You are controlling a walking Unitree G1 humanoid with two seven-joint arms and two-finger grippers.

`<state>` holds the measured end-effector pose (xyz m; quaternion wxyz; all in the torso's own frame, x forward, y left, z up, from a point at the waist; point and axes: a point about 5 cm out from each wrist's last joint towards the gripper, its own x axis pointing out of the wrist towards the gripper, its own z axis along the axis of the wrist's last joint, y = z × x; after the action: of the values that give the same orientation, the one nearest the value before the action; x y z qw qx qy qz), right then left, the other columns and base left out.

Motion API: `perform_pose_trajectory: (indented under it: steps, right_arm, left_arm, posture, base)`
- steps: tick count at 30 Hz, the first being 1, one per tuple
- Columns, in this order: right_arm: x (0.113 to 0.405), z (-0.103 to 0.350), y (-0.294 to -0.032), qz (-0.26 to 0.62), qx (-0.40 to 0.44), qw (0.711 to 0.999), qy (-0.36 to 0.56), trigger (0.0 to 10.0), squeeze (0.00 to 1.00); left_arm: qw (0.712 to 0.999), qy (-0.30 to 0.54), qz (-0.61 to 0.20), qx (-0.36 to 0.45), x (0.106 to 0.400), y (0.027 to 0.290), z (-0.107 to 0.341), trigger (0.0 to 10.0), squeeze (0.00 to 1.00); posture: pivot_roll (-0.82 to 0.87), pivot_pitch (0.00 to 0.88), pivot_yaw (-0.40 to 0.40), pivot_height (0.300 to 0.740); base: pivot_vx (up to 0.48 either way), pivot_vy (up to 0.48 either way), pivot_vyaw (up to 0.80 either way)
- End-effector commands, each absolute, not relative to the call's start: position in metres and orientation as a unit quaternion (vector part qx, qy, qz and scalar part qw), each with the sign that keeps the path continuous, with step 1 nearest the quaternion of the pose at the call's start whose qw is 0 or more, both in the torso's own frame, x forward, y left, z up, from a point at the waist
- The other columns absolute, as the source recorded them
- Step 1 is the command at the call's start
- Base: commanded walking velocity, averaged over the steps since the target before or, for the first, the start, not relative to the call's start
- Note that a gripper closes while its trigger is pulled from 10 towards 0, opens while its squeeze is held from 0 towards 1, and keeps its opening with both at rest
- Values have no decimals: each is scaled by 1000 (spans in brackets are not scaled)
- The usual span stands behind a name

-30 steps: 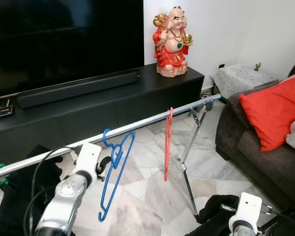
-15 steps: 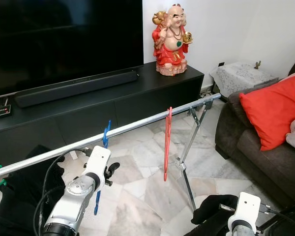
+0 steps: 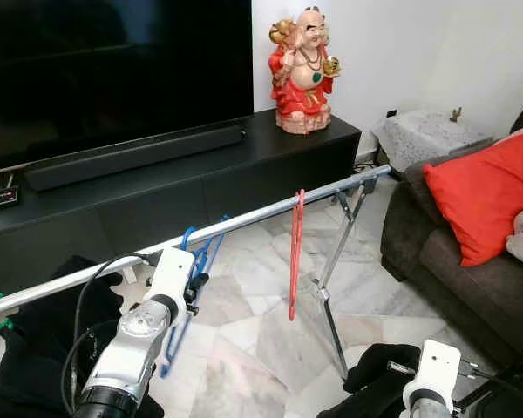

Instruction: Hang hanger

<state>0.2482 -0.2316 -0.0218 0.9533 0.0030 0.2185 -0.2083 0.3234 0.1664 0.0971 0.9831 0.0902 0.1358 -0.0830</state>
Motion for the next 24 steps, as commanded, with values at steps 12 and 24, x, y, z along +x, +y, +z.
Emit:
perform_pose_trajectory:
  steps: [12, 24]
  right_arm:
    - [254, -19, -226, -197, 4, 956, 216, 10000, 0]
    - [254, -19, -227, -198, 3, 956, 217, 10000, 0]
  left_arm:
    - [981, 137, -69, 115, 329, 168, 102, 10000, 1000]
    - [981, 142, -25, 126, 346, 159, 104, 10000, 1000]
  posture:
    - [98, 0, 11, 740]
    - [95, 0, 11, 740]
  base:
    - [0, 0, 0]
    - [0, 0, 0]
